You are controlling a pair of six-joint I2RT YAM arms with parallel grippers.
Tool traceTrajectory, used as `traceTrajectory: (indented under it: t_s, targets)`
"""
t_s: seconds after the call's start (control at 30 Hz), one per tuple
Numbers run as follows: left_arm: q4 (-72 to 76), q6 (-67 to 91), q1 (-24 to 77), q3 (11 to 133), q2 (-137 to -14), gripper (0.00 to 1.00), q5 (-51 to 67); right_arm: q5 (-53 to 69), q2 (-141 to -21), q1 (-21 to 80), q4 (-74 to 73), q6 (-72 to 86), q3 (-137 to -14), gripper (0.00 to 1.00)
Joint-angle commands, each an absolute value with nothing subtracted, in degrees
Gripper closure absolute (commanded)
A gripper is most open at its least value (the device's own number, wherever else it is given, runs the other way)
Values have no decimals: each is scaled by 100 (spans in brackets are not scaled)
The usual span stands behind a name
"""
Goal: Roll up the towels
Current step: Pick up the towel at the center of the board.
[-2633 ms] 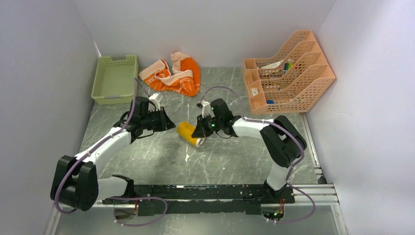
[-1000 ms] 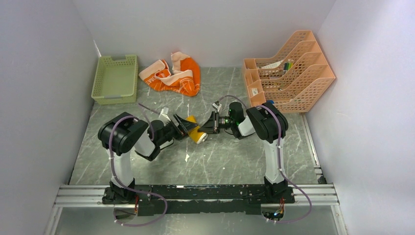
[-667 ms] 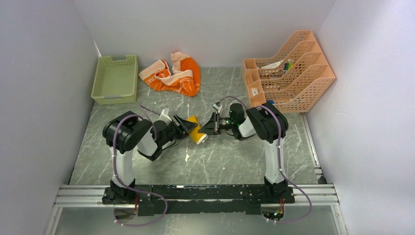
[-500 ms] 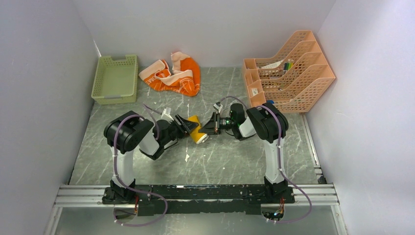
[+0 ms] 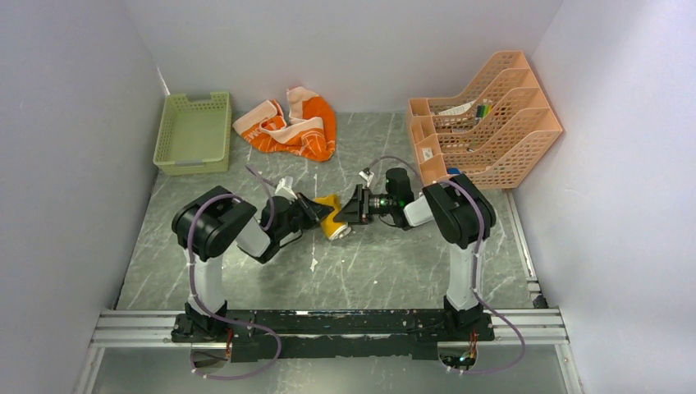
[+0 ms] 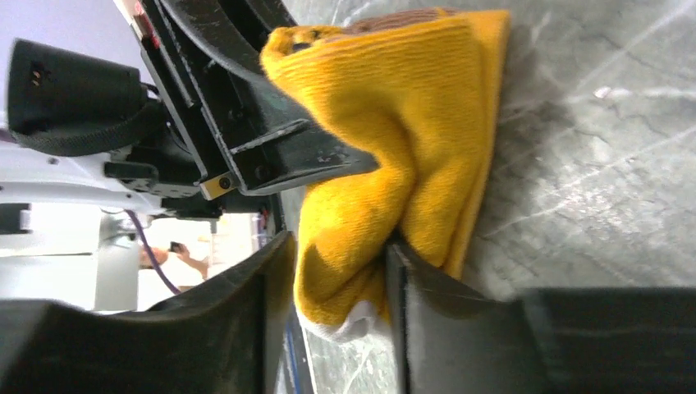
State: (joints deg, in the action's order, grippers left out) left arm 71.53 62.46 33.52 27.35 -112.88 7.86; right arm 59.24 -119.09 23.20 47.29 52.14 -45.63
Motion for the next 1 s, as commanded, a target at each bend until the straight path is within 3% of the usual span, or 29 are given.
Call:
traceTrajectory:
  t_s: [0.0, 0.07, 0.13, 0.33, 0.53, 0.7, 0.97]
  targets:
    - [6004, 5461, 3281, 3220, -10688, 93, 545, 5473, -11075, 2345, 2647, 3695, -4779, 48]
    - [5073, 5061, 3242, 3519, -10296, 93, 479, 5213, -10651, 2306, 2292, 3456, -4818, 39]
    - [4114, 4644, 3191, 3821, -9868, 93, 291, 5049, -10115, 2195, 2240, 3443, -4752, 36]
    - [1655, 3571, 2603, 4792, -8857, 93, 285, 4534, -8832, 1735, 1921, 3301, -4511, 31]
    - [-1195, 2465, 1616, 6554, -8478, 93, 317, 4080, -7943, 1635, 1116, 2790, -4431, 29]
    - [-2582, 1296, 503, 8470, -9093, 93, 461, 4389, -7617, 1647, 1380, 3058, -3991, 28]
    - [-2720, -188, -900, 11456, -11532, 93, 1083, 4537, -7119, 2073, 1338, 3193, -3404, 29]
